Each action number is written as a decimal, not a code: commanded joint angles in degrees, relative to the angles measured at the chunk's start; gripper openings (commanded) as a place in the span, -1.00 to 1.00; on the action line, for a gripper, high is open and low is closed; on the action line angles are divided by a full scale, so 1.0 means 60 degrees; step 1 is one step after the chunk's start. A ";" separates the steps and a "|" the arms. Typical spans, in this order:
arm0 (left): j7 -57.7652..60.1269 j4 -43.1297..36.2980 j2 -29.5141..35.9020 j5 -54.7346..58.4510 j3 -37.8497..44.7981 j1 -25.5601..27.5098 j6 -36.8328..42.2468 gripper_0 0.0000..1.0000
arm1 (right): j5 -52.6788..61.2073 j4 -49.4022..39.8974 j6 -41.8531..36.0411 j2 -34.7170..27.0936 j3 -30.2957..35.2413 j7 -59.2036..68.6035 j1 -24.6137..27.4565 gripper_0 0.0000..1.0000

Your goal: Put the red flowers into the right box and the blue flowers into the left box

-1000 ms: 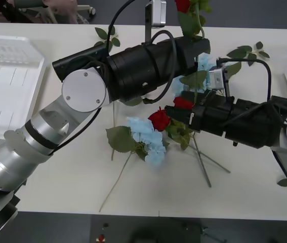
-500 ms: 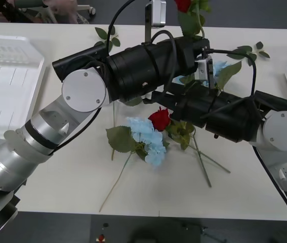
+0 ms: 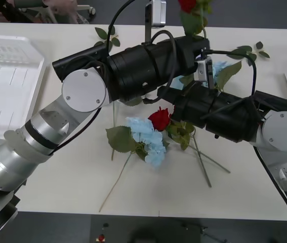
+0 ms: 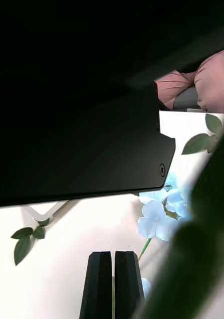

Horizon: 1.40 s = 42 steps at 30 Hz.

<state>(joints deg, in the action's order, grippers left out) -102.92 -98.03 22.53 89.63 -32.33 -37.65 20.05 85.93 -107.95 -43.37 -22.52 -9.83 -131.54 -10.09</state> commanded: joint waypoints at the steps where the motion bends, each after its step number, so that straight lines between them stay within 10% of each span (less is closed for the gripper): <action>1: -0.0146 -0.0141 0.0039 0.0032 0.0114 -0.0302 -0.0060 1.00 | -0.0068 -0.0231 -0.0038 0.0004 0.0027 -0.0269 -0.0120 -1.00; 17: -0.0146 -0.0039 0.0097 0.0032 0.0144 -0.0156 -0.0192 1.00 | -0.0537 0.0018 -0.0038 -0.0524 0.0027 0.0302 -0.0120 -1.00; 29: 0.0235 -0.0156 0.5386 0.4705 0.1594 -0.0082 0.3939 1.00 | -0.0844 0.2933 -0.1796 -0.3614 0.1433 0.2235 -0.0442 -1.00; 42: 0.5318 0.1441 0.4975 -0.1755 -0.0369 -0.0624 0.5638 1.00 | -0.2954 0.6536 -0.4169 -0.6544 0.3293 0.2397 -0.1731 -1.00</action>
<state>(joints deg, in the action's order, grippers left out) -73.95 -90.26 56.47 83.65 -34.04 -37.67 54.16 71.01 -70.55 -68.63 -58.81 11.53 -119.45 -17.93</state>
